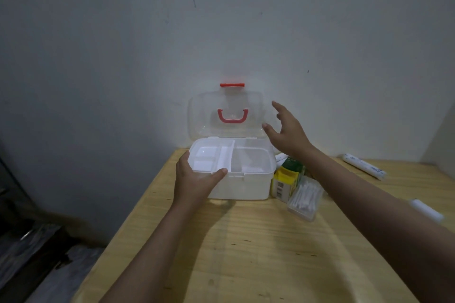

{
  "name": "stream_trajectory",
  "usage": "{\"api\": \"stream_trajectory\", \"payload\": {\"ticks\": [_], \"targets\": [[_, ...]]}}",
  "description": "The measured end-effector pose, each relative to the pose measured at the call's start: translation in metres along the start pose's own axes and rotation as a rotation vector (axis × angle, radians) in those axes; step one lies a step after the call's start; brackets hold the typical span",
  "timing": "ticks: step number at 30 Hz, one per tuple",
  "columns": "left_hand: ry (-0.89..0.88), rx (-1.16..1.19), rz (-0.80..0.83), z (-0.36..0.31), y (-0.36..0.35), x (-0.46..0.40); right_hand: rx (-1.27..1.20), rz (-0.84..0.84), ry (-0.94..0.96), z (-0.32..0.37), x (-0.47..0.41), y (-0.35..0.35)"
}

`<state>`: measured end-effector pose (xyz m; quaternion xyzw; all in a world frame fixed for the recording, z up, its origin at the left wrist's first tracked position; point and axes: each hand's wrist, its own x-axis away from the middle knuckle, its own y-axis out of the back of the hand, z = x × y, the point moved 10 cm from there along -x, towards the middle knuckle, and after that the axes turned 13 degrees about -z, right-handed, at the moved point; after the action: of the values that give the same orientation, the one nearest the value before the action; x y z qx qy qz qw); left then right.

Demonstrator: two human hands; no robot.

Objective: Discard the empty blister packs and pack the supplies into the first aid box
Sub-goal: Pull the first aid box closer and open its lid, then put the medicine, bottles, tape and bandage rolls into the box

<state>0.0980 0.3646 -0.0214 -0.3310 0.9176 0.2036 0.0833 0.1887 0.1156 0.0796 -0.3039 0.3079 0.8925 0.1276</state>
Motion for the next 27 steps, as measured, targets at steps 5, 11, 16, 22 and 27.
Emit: {"api": "stream_trajectory", "payload": {"ticks": [5,11,16,22,27], "targets": [[-0.004,0.027,-0.023,-0.002,0.002,0.001,0.135,0.053,0.03,-0.013,0.022,0.034],[-0.002,0.038,-0.034,-0.001,0.001,0.003,0.318,0.234,-0.098,-0.053,0.069,0.04],[-0.002,0.061,-0.053,-0.002,0.0,0.003,0.418,0.247,-0.073,-0.057,0.101,0.019],[-0.002,0.062,-0.047,-0.001,0.001,0.004,0.317,0.006,-0.107,-0.054,0.113,0.024],[-0.013,0.053,-0.043,-0.001,0.0,0.005,0.137,-0.156,-0.156,-0.052,0.116,0.043]]}}
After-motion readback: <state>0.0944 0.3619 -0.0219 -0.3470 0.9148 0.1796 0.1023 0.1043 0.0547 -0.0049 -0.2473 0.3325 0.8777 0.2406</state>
